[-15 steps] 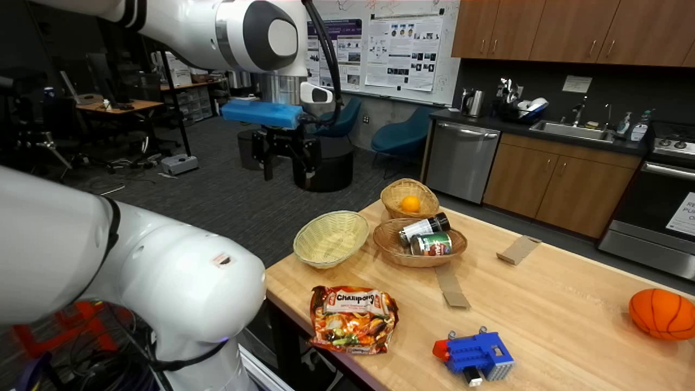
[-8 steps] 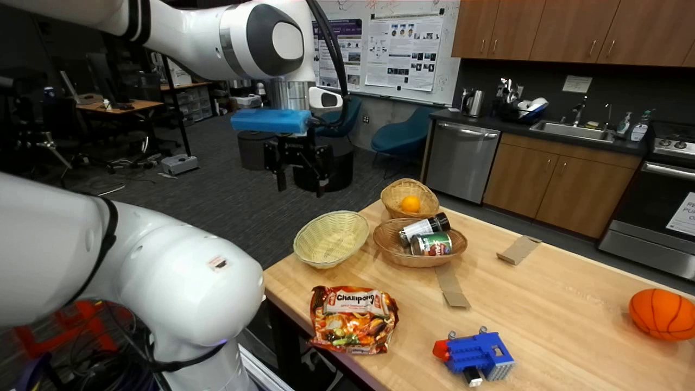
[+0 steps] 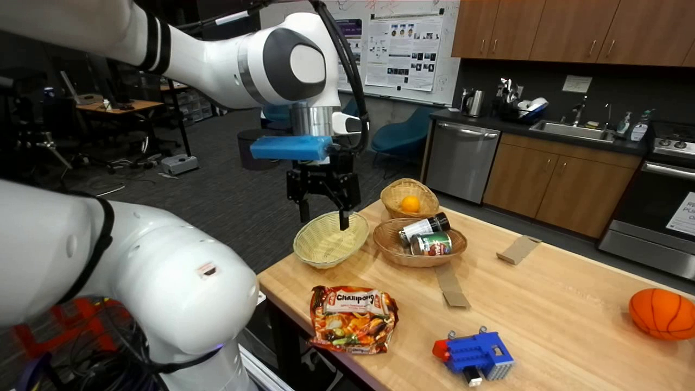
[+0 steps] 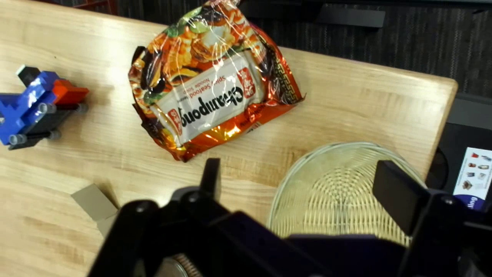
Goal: Put the toy truck in the left basket
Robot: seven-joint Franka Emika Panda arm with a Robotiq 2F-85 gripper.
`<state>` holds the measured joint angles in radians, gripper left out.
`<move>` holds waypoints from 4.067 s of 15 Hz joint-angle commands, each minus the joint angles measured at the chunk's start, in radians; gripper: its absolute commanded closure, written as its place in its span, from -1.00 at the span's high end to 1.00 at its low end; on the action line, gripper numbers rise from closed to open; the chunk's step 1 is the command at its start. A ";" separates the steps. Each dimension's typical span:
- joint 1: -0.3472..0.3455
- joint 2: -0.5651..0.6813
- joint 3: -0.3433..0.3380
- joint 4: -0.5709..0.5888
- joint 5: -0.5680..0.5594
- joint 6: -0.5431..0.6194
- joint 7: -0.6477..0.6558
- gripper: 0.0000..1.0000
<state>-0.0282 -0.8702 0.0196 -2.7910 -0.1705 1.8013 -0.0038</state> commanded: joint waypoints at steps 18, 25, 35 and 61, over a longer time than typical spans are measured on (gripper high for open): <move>-0.158 -0.014 -0.169 0.012 0.105 -0.043 0.023 1.00; -0.305 0.069 -0.301 0.011 -0.050 -0.013 -0.019 1.00; -0.245 0.381 -0.198 0.141 -0.058 0.187 0.077 1.00; -0.121 0.423 -0.020 0.270 -0.005 -0.132 0.366 1.00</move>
<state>-0.1561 -0.4481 0.0060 -2.5224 -0.1735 1.6721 0.3600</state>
